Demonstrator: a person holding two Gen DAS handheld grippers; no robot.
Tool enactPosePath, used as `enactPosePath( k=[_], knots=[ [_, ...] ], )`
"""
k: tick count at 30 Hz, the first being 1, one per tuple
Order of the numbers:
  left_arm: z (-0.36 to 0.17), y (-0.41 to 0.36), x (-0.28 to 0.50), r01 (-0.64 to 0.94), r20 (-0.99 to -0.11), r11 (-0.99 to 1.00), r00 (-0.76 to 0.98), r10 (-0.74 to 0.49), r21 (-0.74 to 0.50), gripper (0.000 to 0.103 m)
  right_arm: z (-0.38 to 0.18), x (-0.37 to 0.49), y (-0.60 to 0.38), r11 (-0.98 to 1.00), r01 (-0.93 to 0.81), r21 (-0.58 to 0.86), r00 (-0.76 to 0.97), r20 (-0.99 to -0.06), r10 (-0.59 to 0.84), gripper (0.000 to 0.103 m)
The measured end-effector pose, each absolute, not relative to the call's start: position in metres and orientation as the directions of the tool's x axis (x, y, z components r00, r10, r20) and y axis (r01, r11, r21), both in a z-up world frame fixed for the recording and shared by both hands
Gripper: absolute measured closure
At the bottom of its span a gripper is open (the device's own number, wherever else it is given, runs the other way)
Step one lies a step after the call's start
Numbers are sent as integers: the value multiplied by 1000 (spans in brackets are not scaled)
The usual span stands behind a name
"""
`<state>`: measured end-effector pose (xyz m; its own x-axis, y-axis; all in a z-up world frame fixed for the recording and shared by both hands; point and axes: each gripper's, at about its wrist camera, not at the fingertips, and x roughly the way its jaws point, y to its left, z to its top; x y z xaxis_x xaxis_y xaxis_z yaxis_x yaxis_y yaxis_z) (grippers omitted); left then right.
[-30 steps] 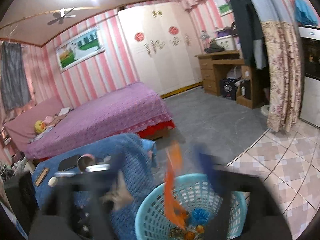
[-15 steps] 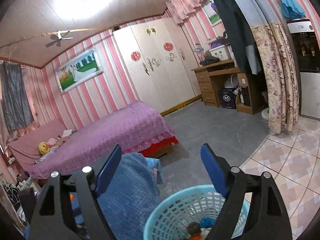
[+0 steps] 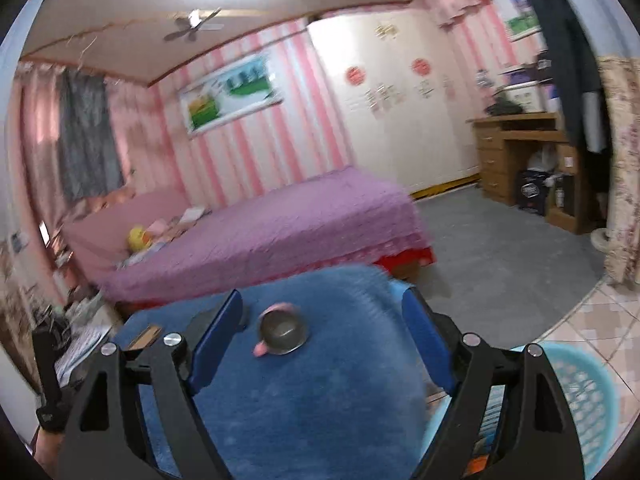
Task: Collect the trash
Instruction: 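Move both open grippers back over the white lid and orange cap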
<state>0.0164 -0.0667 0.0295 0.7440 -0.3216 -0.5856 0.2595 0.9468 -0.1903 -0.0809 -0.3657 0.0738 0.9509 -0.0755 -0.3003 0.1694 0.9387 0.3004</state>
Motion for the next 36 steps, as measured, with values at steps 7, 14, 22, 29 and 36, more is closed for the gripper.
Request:
enactPosePath(
  k=[7, 14, 22, 29, 36],
  knots=[
    [29, -25, 31, 176, -579, 964, 773, -260, -199, 14, 50, -39, -302, 973, 110, 202, 922, -386, -24, 21],
    [26, -10, 38, 150, -579, 965, 776, -250, -215, 14, 35, -17, -266, 986, 53, 159, 898, -440, 22, 21],
    [18, -4, 56, 106, -594, 968, 772, -225, -228, 14, 23, 8, -234, 991, 10, 134, 875, -482, 56, 20],
    [9, -4, 85, 95, -618, 974, 759, -203, -205, 14, 7, 51, -223, 991, 5, 131, 851, -521, 64, 20],
    [-10, -4, 106, 87, -660, 979, 727, -187, -182, 14, -5, 72, -212, 993, -25, 115, 825, -558, 86, 20]
  ],
)
